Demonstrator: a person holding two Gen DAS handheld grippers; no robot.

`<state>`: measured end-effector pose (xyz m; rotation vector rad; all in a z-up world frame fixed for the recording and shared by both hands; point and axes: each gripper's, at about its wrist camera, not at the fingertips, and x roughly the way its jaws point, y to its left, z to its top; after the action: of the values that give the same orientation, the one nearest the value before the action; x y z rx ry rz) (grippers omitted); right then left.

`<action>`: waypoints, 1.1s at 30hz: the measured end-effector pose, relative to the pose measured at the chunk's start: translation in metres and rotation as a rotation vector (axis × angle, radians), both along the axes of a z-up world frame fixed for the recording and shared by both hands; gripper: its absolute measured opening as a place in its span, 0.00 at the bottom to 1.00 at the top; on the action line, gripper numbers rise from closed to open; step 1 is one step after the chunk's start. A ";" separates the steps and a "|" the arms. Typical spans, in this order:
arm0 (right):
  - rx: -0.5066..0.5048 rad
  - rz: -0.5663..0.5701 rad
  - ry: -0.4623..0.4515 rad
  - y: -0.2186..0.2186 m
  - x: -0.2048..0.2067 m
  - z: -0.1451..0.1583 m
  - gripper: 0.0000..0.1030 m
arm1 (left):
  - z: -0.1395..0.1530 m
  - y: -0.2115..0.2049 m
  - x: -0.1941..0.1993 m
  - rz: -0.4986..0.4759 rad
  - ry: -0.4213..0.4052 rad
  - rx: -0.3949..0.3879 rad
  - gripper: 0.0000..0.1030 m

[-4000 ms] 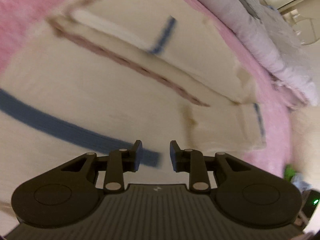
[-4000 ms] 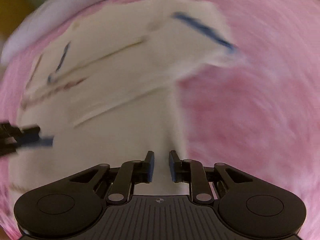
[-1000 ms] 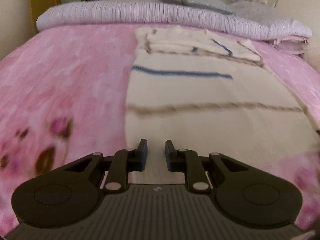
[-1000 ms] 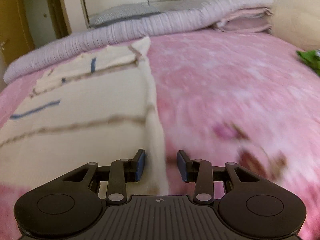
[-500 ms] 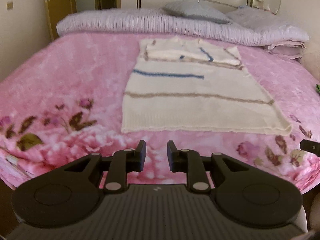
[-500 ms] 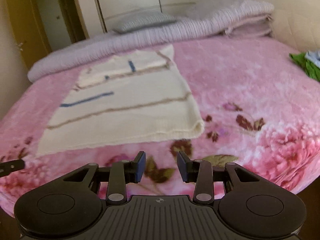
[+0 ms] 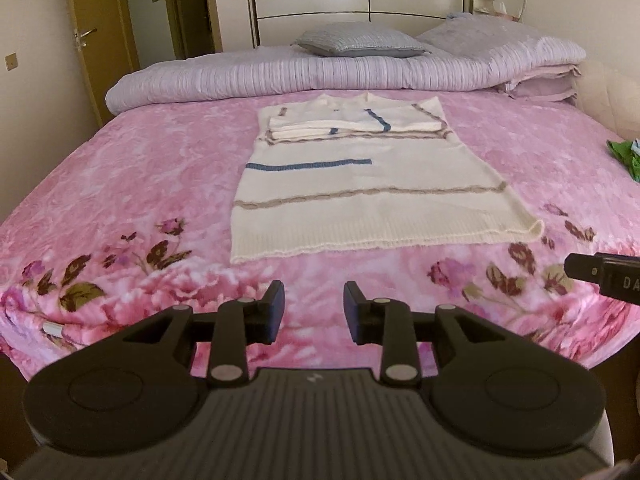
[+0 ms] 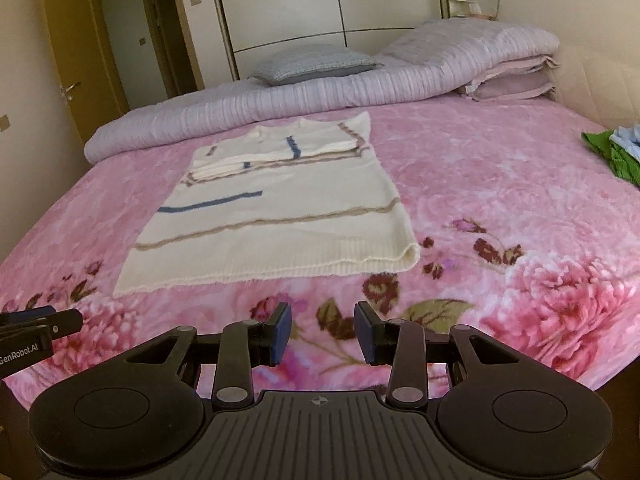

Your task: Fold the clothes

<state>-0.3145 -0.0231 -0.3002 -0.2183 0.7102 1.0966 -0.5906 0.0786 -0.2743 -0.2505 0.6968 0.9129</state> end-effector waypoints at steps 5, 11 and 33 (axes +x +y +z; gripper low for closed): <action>-0.010 0.008 0.003 -0.002 -0.003 -0.004 0.38 | -0.002 -0.004 0.000 -0.005 0.006 0.002 0.27; -0.019 0.007 0.007 -0.002 -0.003 -0.009 0.38 | -0.007 -0.005 0.000 -0.006 0.012 -0.004 0.27; -0.092 0.016 0.050 0.025 0.010 -0.041 0.38 | -0.052 0.031 0.000 0.041 0.016 -0.120 0.29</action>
<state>-0.3048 0.0023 -0.3413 -0.2761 0.8051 1.0890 -0.5907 0.1093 -0.3259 -0.3654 0.7652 0.9137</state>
